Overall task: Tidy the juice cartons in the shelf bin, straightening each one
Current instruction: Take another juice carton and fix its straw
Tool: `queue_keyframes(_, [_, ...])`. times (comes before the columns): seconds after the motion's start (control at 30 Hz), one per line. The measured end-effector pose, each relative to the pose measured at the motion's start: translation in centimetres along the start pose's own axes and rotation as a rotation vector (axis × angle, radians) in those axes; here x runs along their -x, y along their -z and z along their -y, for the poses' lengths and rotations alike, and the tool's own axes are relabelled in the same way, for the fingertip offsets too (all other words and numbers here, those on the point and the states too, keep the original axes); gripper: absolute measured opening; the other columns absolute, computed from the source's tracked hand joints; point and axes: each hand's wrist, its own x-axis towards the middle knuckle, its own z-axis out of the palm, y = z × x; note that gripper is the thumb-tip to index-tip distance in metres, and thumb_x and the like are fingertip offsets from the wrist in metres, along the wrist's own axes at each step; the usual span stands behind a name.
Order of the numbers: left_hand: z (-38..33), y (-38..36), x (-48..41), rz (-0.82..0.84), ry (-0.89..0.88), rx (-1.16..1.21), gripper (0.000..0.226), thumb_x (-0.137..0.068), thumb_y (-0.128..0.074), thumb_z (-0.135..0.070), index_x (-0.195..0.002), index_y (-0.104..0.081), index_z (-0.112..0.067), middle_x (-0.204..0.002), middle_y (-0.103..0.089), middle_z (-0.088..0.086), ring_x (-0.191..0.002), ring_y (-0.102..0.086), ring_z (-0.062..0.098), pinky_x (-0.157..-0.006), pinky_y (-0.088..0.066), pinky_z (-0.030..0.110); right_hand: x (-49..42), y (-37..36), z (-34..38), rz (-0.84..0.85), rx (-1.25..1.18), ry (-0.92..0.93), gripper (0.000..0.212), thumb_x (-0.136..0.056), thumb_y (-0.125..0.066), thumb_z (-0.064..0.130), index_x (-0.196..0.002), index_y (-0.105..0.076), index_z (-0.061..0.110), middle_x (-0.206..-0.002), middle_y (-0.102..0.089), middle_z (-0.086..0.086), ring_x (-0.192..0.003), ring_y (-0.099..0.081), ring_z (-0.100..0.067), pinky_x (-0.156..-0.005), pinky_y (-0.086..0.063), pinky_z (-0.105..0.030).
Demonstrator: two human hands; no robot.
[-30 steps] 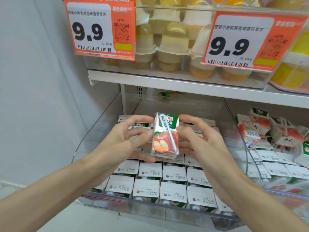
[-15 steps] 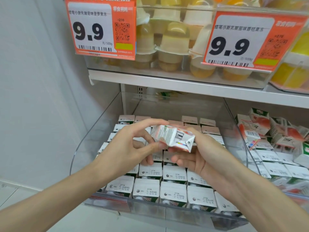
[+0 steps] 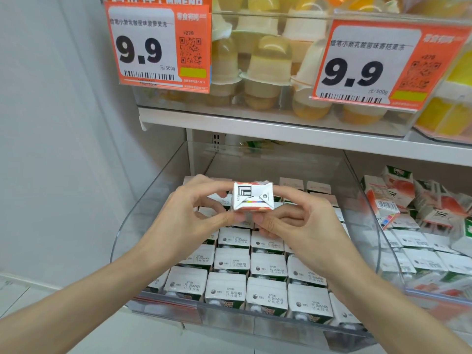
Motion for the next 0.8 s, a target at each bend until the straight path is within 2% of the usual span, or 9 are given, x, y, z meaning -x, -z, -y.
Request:
queue_keyframes(0.07, [-0.13, -0.03, 0.10, -0.002, -0.018, 0.015, 0.047, -0.076, -0.083, -0.040, -0.122, -0.074, -0.051, -0.122, -0.067, -0.019, -0.095, -0.074, 0.008, -0.079, -0.055, 0.020, -0.01, 0.02, -0.18, -0.008, 0.025, 0.022, 0.043, -0.083, -0.084, 0.031, -0.123, -0.071, 0.044, -0.086, -0.081, 0.003, -0.083, -0.079, -0.014, -0.092, -0.063, -0.039])
queue_keyframes(0.13, [-0.26, -0.11, 0.11, -0.002, -0.031, 0.025, 0.046, -0.079, -0.084, -0.033, -0.122, -0.075, -0.046, -0.120, -0.068, -0.021, -0.099, -0.073, 0.006, -0.077, -0.055, 0.015, -0.01, 0.12, -0.43, -0.035, 0.070, 0.046, 0.043, -0.077, -0.084, 0.042, -0.119, -0.073, 0.048, -0.090, -0.079, 0.003, -0.085, -0.076, -0.012, -0.090, -0.062, -0.037])
queue_keyframes(0.2, [-0.22, -0.15, 0.03, 0.001, -0.042, 0.031, 0.045, -0.082, -0.087, -0.025, -0.123, -0.076, -0.040, -0.116, -0.070, -0.017, -0.103, -0.072, 0.007, -0.078, -0.058, 0.019, -0.07, 0.29, -0.59, -0.062, 0.104, 0.049, 0.041, -0.074, -0.083, 0.049, -0.114, -0.075, 0.053, -0.100, -0.075, 0.007, -0.096, -0.071, -0.006, -0.088, -0.060, -0.030])
queue_keyframes(0.27, [-0.28, -0.20, -0.03, 0.003, -0.051, 0.031, 0.043, -0.083, -0.087, -0.021, -0.121, -0.076, -0.037, -0.114, -0.072, -0.016, -0.107, -0.071, 0.009, -0.079, -0.060, 0.021, -0.04, 0.36, -0.58, -0.050, 0.113, 0.040, 0.037, -0.078, -0.084, 0.047, -0.113, -0.074, 0.054, -0.117, -0.071, 0.017, -0.109, -0.066, 0.003, -0.091, -0.056, -0.022])
queue_keyframes(0.37, [-0.54, -0.25, -0.05, 0.008, -0.069, 0.046, 0.043, -0.084, -0.087, -0.021, -0.121, -0.072, -0.036, -0.115, -0.074, -0.017, -0.110, -0.071, 0.008, -0.079, -0.058, 0.020, 0.09, 0.24, -0.44, 0.028, -0.001, 0.008, 0.027, -0.086, -0.082, 0.040, -0.112, -0.073, 0.041, -0.125, -0.071, 0.024, -0.117, -0.066, 0.005, -0.099, -0.053, -0.025])
queue_keyframes(0.5, [-0.74, -0.23, -0.02, -0.012, -0.084, 0.090, 0.062, -0.081, -0.090, -0.019, -0.132, -0.061, -0.038, -0.119, -0.071, -0.016, -0.110, -0.071, 0.009, -0.085, -0.062, 0.028, 0.30, 0.26, -0.20, 0.063, -0.082, -0.033, 0.029, -0.089, -0.076, 0.046, -0.114, -0.068, 0.035, -0.113, -0.077, 0.022, -0.098, -0.075, 0.002, -0.081, -0.054, -0.020])
queue_keyframes(0.6, [-0.73, -0.11, 0.04, 0.039, -0.098, 0.084, 0.075, -0.077, -0.092, -0.023, -0.139, -0.054, -0.044, -0.123, -0.066, -0.015, -0.113, -0.069, 0.012, -0.085, -0.063, 0.032, 0.40, 0.10, 0.10, 0.058, -0.143, -0.058, 0.026, -0.093, -0.069, 0.048, -0.116, -0.069, 0.035, -0.102, -0.081, 0.009, -0.085, -0.078, -0.007, -0.066, -0.057, -0.014])
queue_keyframes(0.7, [-0.28, -0.15, 0.16, 0.129, -0.145, -0.046, 0.090, -0.078, -0.092, -0.026, -0.149, -0.045, -0.052, -0.135, -0.058, -0.023, -0.115, -0.063, 0.013, -0.085, -0.060, 0.030, 0.23, -0.06, 0.19, 0.038, -0.152, -0.092, 0.025, -0.097, -0.062, 0.054, -0.116, -0.072, 0.041, -0.097, -0.082, 0.002, -0.078, -0.077, -0.013, -0.072, -0.059, -0.020])
queue_keyframes(0.8, [0.20, -0.26, 0.20, 0.113, -0.169, -0.173, 0.078, -0.084, -0.086, -0.033, -0.145, -0.045, -0.060, -0.131, -0.058, -0.018, -0.111, -0.059, 0.012, -0.086, -0.057, 0.027, 0.13, -0.02, 0.29, 0.031, -0.194, -0.132, 0.026, -0.101, -0.059, 0.053, -0.113, -0.076, 0.037, -0.095, -0.080, -0.002, -0.071, -0.068, -0.013, -0.068, -0.057, -0.023])
